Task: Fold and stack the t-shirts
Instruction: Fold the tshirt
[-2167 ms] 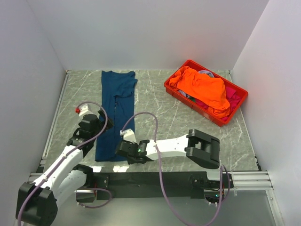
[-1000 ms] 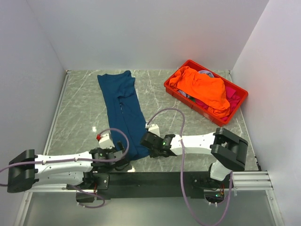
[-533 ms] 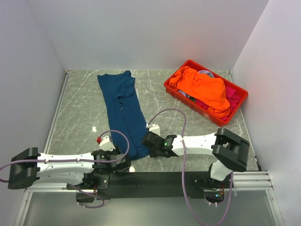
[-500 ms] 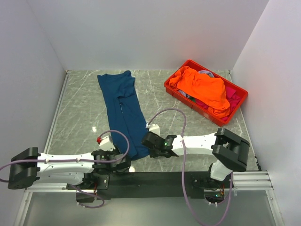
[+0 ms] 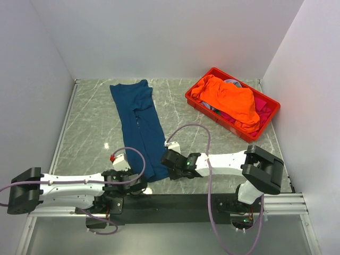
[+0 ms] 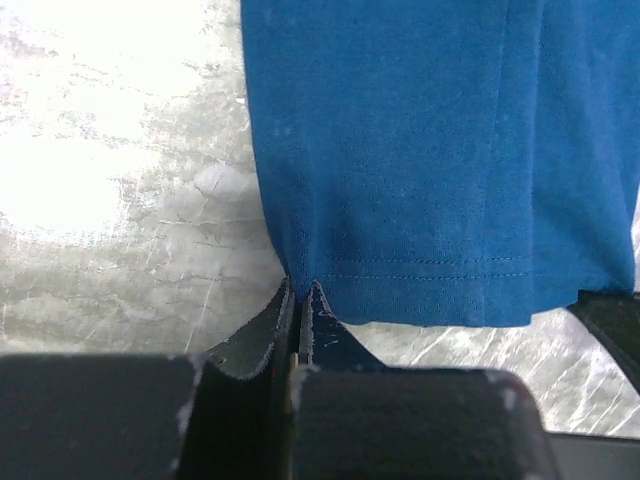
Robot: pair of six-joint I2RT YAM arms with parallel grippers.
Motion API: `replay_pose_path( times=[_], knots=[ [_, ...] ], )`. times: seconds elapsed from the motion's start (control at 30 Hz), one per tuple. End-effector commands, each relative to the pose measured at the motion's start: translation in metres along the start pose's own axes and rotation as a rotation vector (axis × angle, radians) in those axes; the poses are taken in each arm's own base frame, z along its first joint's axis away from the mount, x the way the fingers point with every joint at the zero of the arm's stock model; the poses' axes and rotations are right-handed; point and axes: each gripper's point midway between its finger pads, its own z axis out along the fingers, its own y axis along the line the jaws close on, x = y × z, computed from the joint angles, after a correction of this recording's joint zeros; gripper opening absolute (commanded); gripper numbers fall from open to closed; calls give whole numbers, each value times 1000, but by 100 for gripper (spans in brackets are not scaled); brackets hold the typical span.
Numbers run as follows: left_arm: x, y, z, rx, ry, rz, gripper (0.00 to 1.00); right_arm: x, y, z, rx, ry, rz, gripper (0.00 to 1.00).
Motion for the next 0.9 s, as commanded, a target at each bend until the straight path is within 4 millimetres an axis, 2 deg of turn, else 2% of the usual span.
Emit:
replay_pose_path(
  times=[0.0, 0.17, 0.3, 0.4, 0.57, 0.67, 0.73, 0.87],
  knots=[
    [2, -6, -6, 42, 21, 49, 1, 23, -2, -13, -26, 68, -43, 0],
    [13, -19, -13, 115, 92, 82, 1, 36, 6, -28, -92, 90, -41, 0],
    [26, -20, -18, 144, 154, 92, 1, 44, 10, -36, -106, 102, -47, 0],
    [30, -25, -24, 176, 173, 82, 1, 39, 17, -42, -139, 90, -38, 0],
    [15, -31, -27, 198, 116, 20, 1, 16, 24, -49, -135, 36, -56, 0],
    [1, -49, -31, 263, 76, -13, 1, -6, 29, -50, -139, 4, -62, 0],
    [-12, -58, -25, 284, 46, -17, 1, -18, 32, -48, -144, -10, -68, 0],
    [-31, -62, -7, 267, 19, 10, 0, -40, 31, -42, -153, -27, -56, 0]
  ],
)
